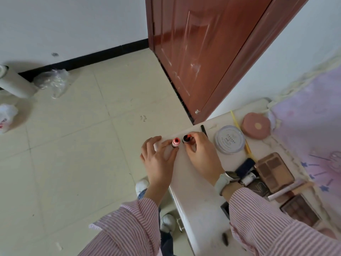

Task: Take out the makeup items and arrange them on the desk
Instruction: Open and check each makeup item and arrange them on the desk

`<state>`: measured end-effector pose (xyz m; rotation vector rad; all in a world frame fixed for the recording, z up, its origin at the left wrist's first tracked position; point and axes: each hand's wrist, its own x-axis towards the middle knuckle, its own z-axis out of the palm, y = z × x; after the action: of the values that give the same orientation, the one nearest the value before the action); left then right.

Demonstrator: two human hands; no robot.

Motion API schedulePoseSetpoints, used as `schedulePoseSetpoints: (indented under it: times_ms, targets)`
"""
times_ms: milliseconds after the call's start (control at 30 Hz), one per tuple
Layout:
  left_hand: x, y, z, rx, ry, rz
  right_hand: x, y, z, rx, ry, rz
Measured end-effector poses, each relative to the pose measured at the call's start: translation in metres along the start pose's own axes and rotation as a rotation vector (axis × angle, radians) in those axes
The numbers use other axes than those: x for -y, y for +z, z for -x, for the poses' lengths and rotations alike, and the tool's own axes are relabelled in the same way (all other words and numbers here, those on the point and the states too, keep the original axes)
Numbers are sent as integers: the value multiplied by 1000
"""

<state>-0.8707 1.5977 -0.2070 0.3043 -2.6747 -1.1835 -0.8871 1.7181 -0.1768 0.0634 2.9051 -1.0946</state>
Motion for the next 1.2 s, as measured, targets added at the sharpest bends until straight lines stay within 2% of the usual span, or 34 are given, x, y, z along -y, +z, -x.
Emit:
schedulePoseSetpoints:
  times_ms: [100, 167, 233, 300, 433, 500, 567, 633, 700, 800, 867, 933, 967, 1100, 1200]
  targets:
    - [0, 1, 0, 23, 10, -17, 3, -6, 7, 14, 57, -32]
    - [0, -1, 3, 44, 6, -31, 3, -16, 21, -58, 52, -25]
    - [1, -3, 10, 70, 17, -57, -1, -27, 37, -178, -17, 95]
    - [2, -6, 20, 96, 49, -95, -7, -36, 49, -226, -45, 310]
    - [5, -10, 35, 156, 52, -117, -18, -38, 57, -78, 146, 626]
    - [6, -10, 37, 183, 26, -113, -19, -36, 54, 1, 236, 681]
    - [6, -11, 36, 206, 16, -114, -19, -35, 52, 23, 251, 690]
    - [5, -13, 36, 226, 10, -115, -17, -37, 49, 8, 263, 668]
    - [3, -18, 35, 235, -2, -102, -13, -41, 50, -80, 243, 569]
    - [-2, -26, 38, 200, 35, -55, -8, -53, 59, -313, 129, 293]
    - [-8, -32, 42, 124, 92, 8, -8, -64, 65, -354, 151, 12]
    - [-17, -40, 44, 89, 85, 139, -9, -73, 73, -317, 164, -183]
    - [-22, -45, 43, 93, 60, 218, -9, -75, 77, -282, 127, -185]
    - [-40, -65, 36, 316, -187, 592, -9, -75, 93, -54, -107, 41]
    - [-40, -73, 30, 428, -249, 652, -10, -68, 100, 199, -187, 108]
